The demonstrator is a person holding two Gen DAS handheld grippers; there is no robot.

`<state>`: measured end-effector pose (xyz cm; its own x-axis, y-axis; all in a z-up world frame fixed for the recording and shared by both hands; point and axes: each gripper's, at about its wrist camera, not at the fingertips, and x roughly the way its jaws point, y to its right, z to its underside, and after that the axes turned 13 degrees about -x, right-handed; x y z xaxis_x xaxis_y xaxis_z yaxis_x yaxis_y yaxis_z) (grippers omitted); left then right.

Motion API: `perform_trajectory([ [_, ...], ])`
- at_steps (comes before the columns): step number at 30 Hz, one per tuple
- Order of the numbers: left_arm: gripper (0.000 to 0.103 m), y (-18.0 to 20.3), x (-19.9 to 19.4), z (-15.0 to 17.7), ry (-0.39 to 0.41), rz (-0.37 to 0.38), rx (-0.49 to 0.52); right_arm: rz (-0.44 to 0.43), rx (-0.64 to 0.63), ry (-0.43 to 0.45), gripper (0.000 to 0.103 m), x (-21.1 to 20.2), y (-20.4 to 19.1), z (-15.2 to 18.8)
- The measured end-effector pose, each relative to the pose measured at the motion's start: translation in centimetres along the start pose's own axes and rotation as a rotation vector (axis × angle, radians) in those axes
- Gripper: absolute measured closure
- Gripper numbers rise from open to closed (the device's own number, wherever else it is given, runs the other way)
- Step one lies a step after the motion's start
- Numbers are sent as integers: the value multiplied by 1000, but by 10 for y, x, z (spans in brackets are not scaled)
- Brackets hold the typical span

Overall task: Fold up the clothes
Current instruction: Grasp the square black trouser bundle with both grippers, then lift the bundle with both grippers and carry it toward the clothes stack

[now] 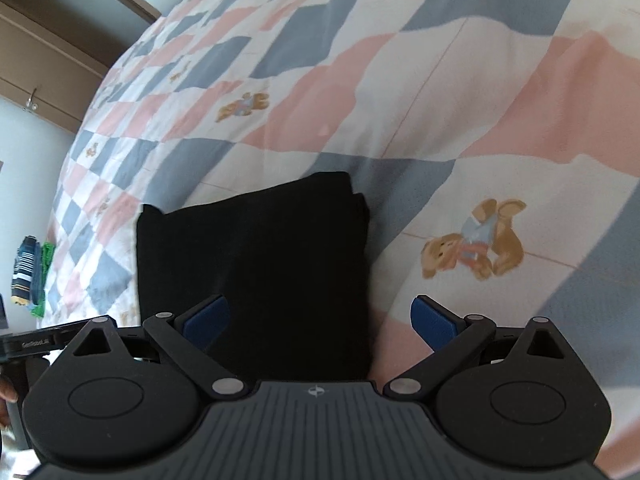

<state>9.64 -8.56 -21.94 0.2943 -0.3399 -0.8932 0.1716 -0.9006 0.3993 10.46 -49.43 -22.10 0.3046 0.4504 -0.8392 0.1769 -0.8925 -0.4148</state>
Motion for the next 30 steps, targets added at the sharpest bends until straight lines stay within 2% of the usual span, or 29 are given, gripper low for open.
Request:
perform_trajectory([
  [6, 27, -27, 43, -14, -77, 107, -4, -63, -3, 9, 2, 28, 11, 2],
  [12, 27, -47, 59, -21, -112, 277, -74, -146, 19, -16, 2, 47, 22, 4],
  [17, 26, -44, 70, -24, -127, 325, -46, -203, 17, -74, 2, 68, 23, 2],
  [21, 25, -41, 76, -25, -124, 339, -22, -256, 43, -80, 14, 82, 25, 4],
  [23, 31, -42, 74, -22, -111, 340, -16, -278, 53, -75, 25, 85, 26, 5],
  [24, 34, -42, 72, -21, -101, 339, -12, -280, 57, -70, 28, 84, 25, 6],
  [26, 47, -42, 65, -17, -76, 341, -8, -280, 62, -60, 33, 79, 23, 7],
  [30, 62, -42, 41, -10, -33, 353, -19, -283, 48, -51, 44, 66, 14, 2],
])
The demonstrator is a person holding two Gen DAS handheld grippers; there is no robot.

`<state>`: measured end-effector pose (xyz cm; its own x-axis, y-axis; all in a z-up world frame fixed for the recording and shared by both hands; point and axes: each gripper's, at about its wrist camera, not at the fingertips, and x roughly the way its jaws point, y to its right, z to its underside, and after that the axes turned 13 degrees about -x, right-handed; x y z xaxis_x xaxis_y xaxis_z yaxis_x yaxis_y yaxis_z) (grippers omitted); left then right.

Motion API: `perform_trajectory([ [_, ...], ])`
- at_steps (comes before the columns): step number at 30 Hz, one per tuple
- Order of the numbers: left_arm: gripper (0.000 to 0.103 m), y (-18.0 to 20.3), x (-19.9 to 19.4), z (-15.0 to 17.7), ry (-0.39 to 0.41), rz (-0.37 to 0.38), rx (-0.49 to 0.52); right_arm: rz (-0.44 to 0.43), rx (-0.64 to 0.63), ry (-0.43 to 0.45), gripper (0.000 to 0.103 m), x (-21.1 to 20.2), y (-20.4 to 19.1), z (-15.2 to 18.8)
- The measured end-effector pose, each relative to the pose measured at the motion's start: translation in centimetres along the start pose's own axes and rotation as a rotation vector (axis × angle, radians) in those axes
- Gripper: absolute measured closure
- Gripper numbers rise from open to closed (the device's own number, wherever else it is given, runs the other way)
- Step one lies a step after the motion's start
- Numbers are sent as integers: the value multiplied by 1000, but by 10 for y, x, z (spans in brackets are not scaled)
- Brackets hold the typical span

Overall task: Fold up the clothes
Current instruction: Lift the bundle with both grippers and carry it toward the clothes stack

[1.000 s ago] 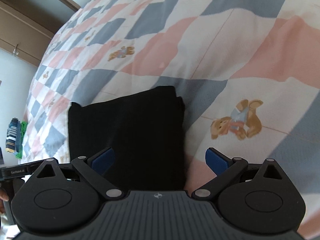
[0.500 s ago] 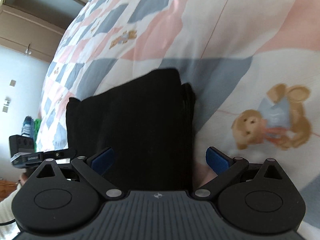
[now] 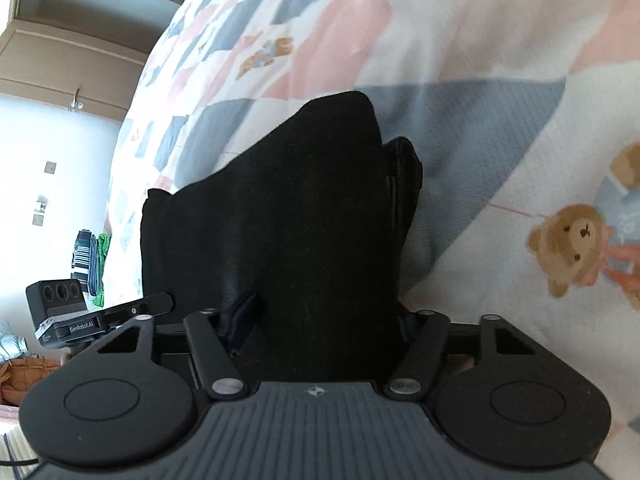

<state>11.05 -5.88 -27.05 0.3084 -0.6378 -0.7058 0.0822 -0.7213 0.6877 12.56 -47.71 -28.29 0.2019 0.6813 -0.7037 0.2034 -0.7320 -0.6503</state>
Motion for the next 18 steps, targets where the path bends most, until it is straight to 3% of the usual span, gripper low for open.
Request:
perform_trajectory([
  [11, 72, -26, -58, 35, 156, 19, -178, -58, -74, -136, 50, 35, -44, -45],
  [18, 71, -75, -163, 63, 382, -4, -292, -203, -143, -225, 57, 108, -139, -72],
])
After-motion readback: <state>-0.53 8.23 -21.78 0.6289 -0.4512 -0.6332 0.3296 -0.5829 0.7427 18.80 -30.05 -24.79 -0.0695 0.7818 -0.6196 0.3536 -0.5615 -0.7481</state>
